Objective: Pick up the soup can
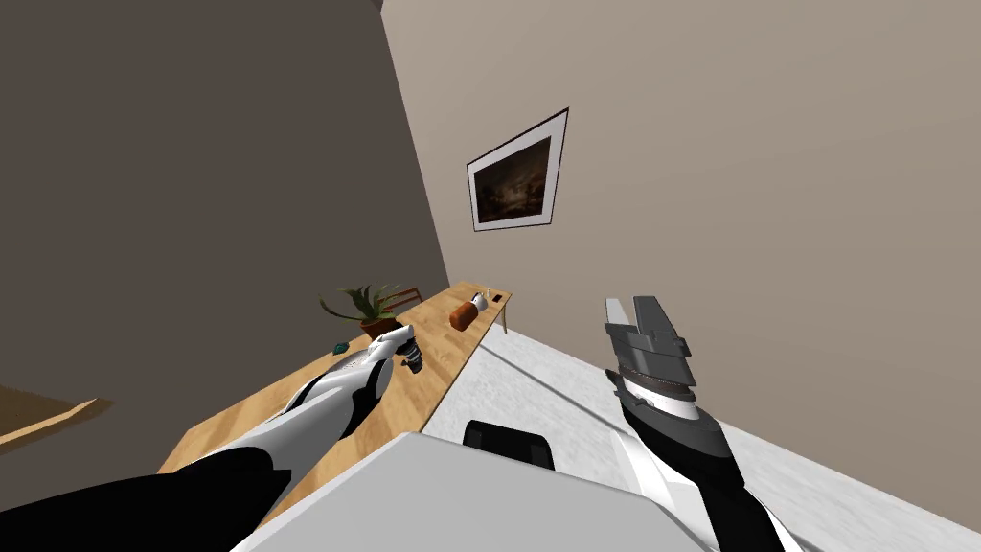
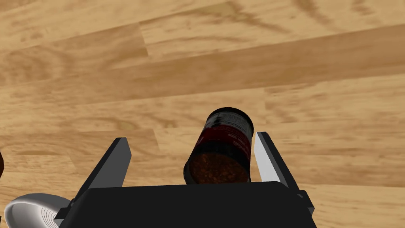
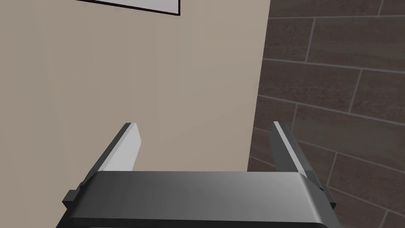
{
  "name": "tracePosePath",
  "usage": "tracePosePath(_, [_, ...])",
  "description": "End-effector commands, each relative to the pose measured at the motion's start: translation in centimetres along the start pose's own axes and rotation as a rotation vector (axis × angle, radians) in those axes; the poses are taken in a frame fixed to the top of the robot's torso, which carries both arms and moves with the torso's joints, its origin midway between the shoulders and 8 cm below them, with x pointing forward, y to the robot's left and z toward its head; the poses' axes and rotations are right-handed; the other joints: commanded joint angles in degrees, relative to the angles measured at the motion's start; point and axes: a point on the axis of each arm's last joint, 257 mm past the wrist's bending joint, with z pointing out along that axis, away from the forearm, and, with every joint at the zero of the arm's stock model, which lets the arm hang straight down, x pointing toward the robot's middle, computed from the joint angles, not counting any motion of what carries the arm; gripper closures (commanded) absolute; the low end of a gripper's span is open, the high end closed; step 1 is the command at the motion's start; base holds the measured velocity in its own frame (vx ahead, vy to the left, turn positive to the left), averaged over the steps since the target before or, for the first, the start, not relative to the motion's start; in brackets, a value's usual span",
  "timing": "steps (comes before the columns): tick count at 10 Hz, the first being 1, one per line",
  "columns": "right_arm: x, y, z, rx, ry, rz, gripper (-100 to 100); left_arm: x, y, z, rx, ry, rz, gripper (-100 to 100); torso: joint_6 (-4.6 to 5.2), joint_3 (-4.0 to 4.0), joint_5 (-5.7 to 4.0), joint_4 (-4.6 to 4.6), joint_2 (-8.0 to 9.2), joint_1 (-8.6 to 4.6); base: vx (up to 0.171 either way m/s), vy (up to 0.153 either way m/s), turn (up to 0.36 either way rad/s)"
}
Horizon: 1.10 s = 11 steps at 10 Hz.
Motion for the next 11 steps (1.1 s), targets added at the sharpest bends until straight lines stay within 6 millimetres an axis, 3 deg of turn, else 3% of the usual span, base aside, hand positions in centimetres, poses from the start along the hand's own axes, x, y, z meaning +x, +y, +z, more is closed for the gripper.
tracePosePath(1, [0.0, 0.0, 0.0, 0.000, 0.000, 0.000, 0, -0.6, -0.2, 0.0, 0.005, -0.006, -0.035, -100, 0.00, 0.00, 0.00, 0.00, 0.00, 0.00, -0.097, 0.060, -0.173])
tracePosePath(6, [0.0, 0.0, 0.0, 0.000, 0.000, 0.000, 0, -4.6, -1.1, 0.6, 0.034, -0.057, -0.219, -100, -0.05, -0.01, 0.00, 0.00, -0.02, 0.01, -0.152, 0.079, -0.361])
tracePosePath(7, [0.0, 0.0, 0.0, 0.000, 0.000, 0.000, 0, -4.3, -1.5, 0.3, 0.045, -0.049, -0.230, -100, -0.06, 0.07, 0.02, 0.02, 0.12, 0.08, -0.162, 0.064, -0.232])
tracePosePath(8, [0.0, 0.0, 0.0, 0.000, 0.000, 0.000, 0, -5.6, -1.2, 0.7, 0.042, -0.068, -0.281, -100, -0.11, 0.05, 0.01, 0.02, 0.06, 0.06, -0.151, 0.041, -0.402])
tracePosePath(10, [0.0, 0.0, 0.0, 0.000, 0.000, 0.000, 0, -5.3, -1.2, 0.6, 0.039, -0.066, -0.275, -100, -0.14, -0.06, -0.01, -0.02, -0.13, -0.02, -0.067, 0.022, -0.096])
tracePosePath(11, [0.0, 0.0, 0.0, 0.000, 0.000, 0.000, 0, -5.4, -1.3, 0.6, 0.041, -0.066, -0.277, 100, -0.14, -0.19, -0.01, -0.07, -0.36, -0.07, -0.009, 0.002, 0.000])
